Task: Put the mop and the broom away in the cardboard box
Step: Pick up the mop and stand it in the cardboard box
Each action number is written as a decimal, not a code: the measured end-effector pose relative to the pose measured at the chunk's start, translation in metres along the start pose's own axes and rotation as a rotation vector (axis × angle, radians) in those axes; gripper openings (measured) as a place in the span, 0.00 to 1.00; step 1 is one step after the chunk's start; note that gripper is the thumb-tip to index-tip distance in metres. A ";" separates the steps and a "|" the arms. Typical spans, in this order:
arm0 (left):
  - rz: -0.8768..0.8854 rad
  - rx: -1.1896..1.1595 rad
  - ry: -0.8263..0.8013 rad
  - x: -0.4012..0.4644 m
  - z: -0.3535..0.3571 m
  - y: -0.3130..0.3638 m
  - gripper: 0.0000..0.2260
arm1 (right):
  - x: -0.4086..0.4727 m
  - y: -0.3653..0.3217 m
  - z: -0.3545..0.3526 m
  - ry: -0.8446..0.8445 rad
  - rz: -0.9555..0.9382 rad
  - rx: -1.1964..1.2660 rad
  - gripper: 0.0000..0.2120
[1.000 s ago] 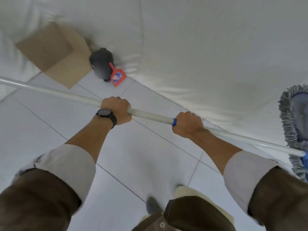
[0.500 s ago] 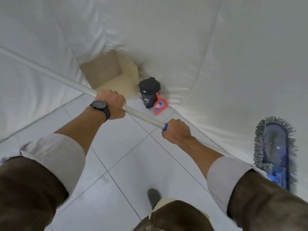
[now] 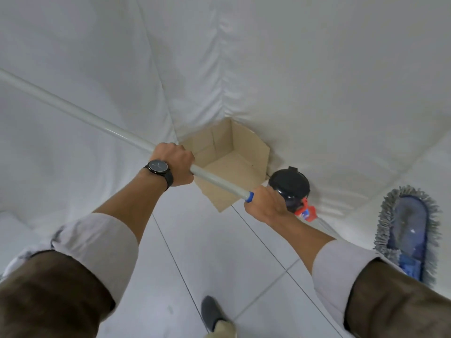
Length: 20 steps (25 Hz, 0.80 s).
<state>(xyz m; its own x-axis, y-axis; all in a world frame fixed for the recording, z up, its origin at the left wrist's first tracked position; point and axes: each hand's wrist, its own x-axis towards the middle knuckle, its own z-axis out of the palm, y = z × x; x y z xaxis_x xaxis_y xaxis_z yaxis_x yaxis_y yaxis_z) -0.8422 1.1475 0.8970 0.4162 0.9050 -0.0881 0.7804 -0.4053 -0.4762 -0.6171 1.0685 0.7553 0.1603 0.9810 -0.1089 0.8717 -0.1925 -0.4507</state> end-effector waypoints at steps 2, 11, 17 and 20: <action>0.003 0.015 0.020 0.051 0.012 -0.063 0.05 | 0.061 -0.051 0.003 0.017 -0.001 0.021 0.10; 0.073 0.223 0.248 0.336 -0.006 -0.318 0.05 | 0.384 -0.242 -0.014 0.245 0.052 0.150 0.05; 0.164 0.414 0.334 0.498 -0.013 -0.430 0.07 | 0.566 -0.334 -0.004 0.318 0.120 0.395 0.10; 0.211 0.482 0.347 0.567 -0.008 -0.468 0.09 | 0.644 -0.367 0.013 0.305 0.155 0.507 0.14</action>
<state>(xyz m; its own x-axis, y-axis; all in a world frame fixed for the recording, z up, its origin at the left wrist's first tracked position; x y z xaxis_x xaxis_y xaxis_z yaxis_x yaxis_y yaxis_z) -0.9679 1.8489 1.0768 0.7287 0.6843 0.0275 0.4006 -0.3934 -0.8275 -0.8392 1.7707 0.8393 0.4586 0.8885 0.0177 0.5103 -0.2470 -0.8238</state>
